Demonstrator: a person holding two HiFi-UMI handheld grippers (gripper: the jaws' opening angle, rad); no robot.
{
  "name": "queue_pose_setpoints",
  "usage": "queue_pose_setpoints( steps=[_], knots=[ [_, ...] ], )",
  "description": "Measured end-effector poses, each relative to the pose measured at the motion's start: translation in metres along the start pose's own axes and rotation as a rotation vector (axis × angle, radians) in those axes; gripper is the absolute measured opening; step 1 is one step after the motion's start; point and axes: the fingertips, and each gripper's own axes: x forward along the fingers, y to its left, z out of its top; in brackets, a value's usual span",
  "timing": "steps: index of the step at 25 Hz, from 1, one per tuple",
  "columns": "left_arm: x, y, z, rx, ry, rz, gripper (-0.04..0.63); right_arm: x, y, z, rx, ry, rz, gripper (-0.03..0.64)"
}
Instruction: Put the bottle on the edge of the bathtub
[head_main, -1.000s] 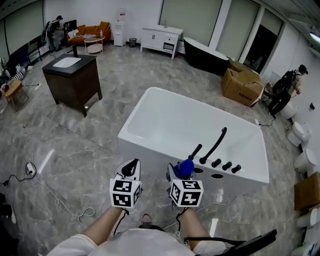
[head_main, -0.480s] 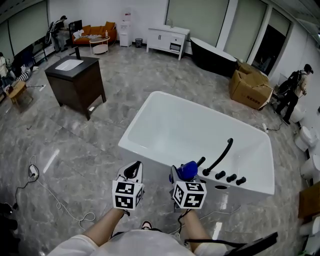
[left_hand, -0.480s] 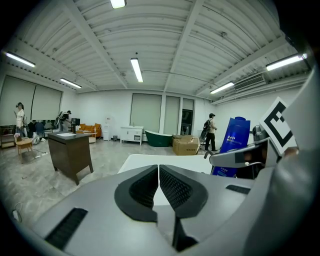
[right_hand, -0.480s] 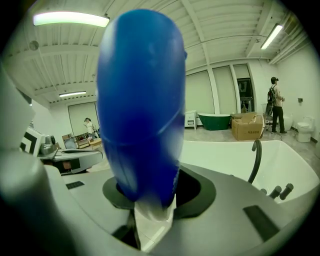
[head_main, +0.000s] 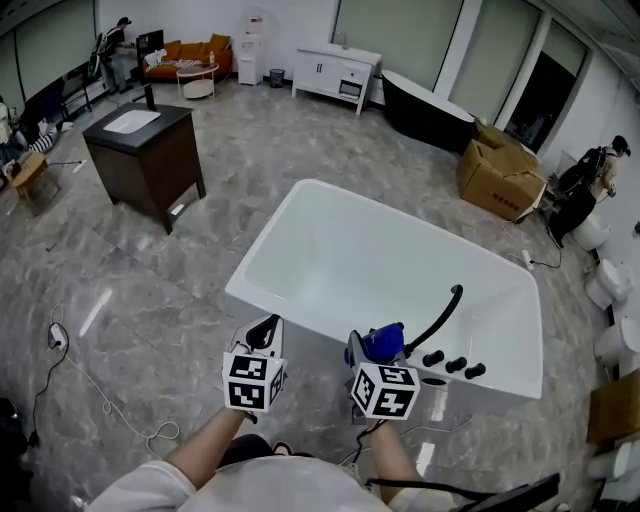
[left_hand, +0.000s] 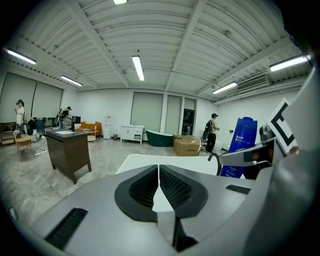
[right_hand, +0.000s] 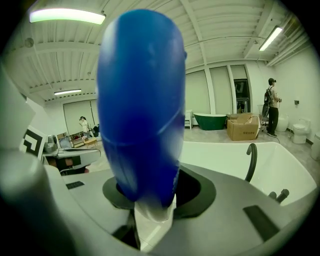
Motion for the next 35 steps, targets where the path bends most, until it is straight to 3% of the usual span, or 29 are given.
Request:
queue_pose_setpoints(
  steps=[12, 23, 35],
  knots=[
    [0.025, -0.007, -0.005, 0.015, 0.018, -0.057, 0.025, 0.014, -0.019, -0.012, 0.059, 0.024, -0.04, 0.166],
    [0.082, 0.011, 0.03, 0.02, -0.035, -0.117, 0.025, 0.051, -0.033, 0.029, 0.085, -0.066, -0.083, 0.166],
    [0.163, 0.05, 0.061, 0.023, -0.004, -0.19, 0.025, 0.11, -0.04, 0.071, 0.1, -0.057, -0.16, 0.166]
  ],
)
